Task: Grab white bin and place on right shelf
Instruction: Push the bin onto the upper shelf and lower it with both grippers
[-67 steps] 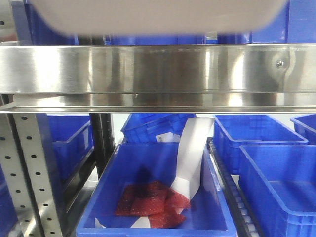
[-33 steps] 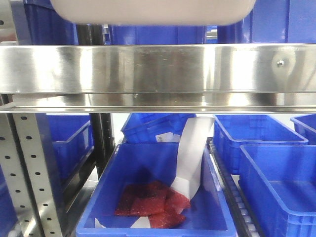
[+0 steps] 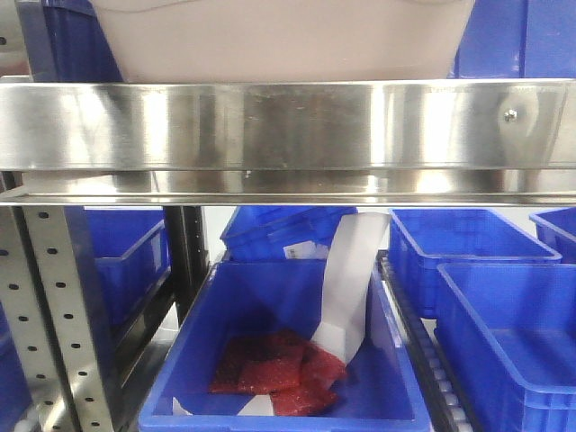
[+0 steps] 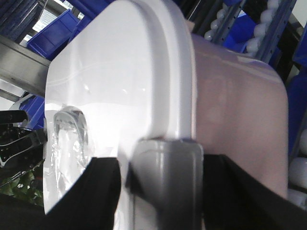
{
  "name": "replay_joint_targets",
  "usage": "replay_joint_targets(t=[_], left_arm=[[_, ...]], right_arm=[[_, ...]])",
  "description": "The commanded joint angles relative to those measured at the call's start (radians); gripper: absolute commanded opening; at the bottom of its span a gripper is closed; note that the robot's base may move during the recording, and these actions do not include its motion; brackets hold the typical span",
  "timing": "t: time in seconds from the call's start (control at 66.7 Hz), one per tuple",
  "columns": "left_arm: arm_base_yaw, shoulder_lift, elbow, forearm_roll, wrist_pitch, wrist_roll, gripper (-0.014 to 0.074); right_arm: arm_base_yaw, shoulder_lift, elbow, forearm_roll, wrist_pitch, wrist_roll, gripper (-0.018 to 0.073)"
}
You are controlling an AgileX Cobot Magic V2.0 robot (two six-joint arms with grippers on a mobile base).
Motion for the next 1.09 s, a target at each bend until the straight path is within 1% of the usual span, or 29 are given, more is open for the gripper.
replay_joint_targets(t=[0.0, 0.075, 0.12, 0.195, 0.27, 0.42, 0.51, 0.6, 0.66, 0.69, 0.75, 0.81, 0.855, 0.87, 0.885, 0.9, 0.915, 0.975, 1.035, 1.08], left_arm=[[-0.017, -0.044, -0.038, -0.107, 0.006, 0.012, 0.0311], [-0.017, -0.044, -0.038, -0.105, -0.005, 0.012, 0.0398], [-0.017, -0.044, -0.038, -0.103, -0.009, 0.012, 0.0458], [-0.015, -0.044, -0.038, -0.089, -0.012, 0.012, 0.0505], [-0.004, -0.044, -0.038, -0.073, -0.012, 0.012, 0.0503], [0.042, -0.044, -0.038, -0.073, -0.008, 0.01, 0.0503], [0.065, -0.044, -0.038, -0.073, 0.013, 0.005, 0.0502], [0.067, -0.044, -0.038, -0.08, 0.039, 0.005, 0.0494], [0.065, -0.044, -0.038, -0.088, 0.071, 0.005, 0.0461], [0.06, -0.044, -0.038, -0.092, 0.085, 0.005, 0.0428], [0.05, -0.044, -0.038, -0.094, 0.104, 0.005, 0.0322], [0.04, -0.044, -0.038, -0.097, 0.104, 0.005, 0.0166], [0.032, -0.044, -0.038, -0.098, 0.093, 0.005, 0.0014], [0.029, -0.044, -0.038, -0.103, 0.088, 0.005, -0.0022], [0.029, -0.044, -0.038, -0.103, 0.082, 0.005, -0.0057], [0.027, -0.044, -0.038, -0.105, 0.072, 0.005, -0.0108], [0.027, -0.044, -0.038, -0.105, 0.066, 0.005, -0.0139], [0.027, -0.044, -0.038, -0.106, 0.057, 0.005, -0.0097], [0.027, -0.041, -0.038, -0.111, 0.033, 0.005, -0.0097], [0.027, -0.039, -0.038, -0.137, 0.012, 0.005, -0.0103]], right_arm=[[0.009, -0.041, -0.039, 0.123, 0.036, -0.014, 0.0534], [0.009, -0.041, -0.039, 0.103, 0.031, -0.011, 0.0643], [0.008, -0.041, -0.039, 0.085, 0.02, -0.011, 0.0637], [0.0, -0.041, -0.039, 0.037, -0.01, -0.012, 0.0634], [-0.023, -0.041, -0.039, 0.02, -0.038, -0.012, 0.0634], [-0.086, -0.041, -0.039, 0.026, -0.029, -0.012, 0.0634], [-0.116, -0.041, -0.039, 0.026, 0.008, -0.012, 0.0634], [-0.119, -0.041, -0.039, 0.026, 0.062, -0.014, 0.0633], [-0.113, -0.041, -0.039, 0.026, 0.103, -0.022, 0.0629], [-0.109, -0.041, -0.039, 0.026, 0.118, -0.022, 0.061], [-0.102, -0.041, -0.039, 0.026, 0.128, -0.022, 0.0522], [-0.097, -0.041, -0.039, 0.026, 0.126, -0.022, 0.0365], [-0.096, -0.041, -0.039, 0.026, 0.124, -0.022, 0.0197], [-0.096, -0.041, -0.039, 0.026, 0.124, -0.022, 0.0158], [-0.096, -0.041, -0.039, 0.026, 0.124, -0.022, 0.0099], [-0.096, -0.041, -0.039, 0.026, 0.123, -0.022, 0.0063], [-0.096, -0.041, -0.039, 0.026, 0.123, -0.022, 0.0034], [-0.096, -0.041, -0.039, 0.026, 0.116, -0.022, 0.0071], [-0.096, -0.041, -0.039, 0.026, 0.106, -0.022, 0.0068], [-0.096, -0.041, -0.039, 0.035, 0.068, -0.022, 0.0068]])
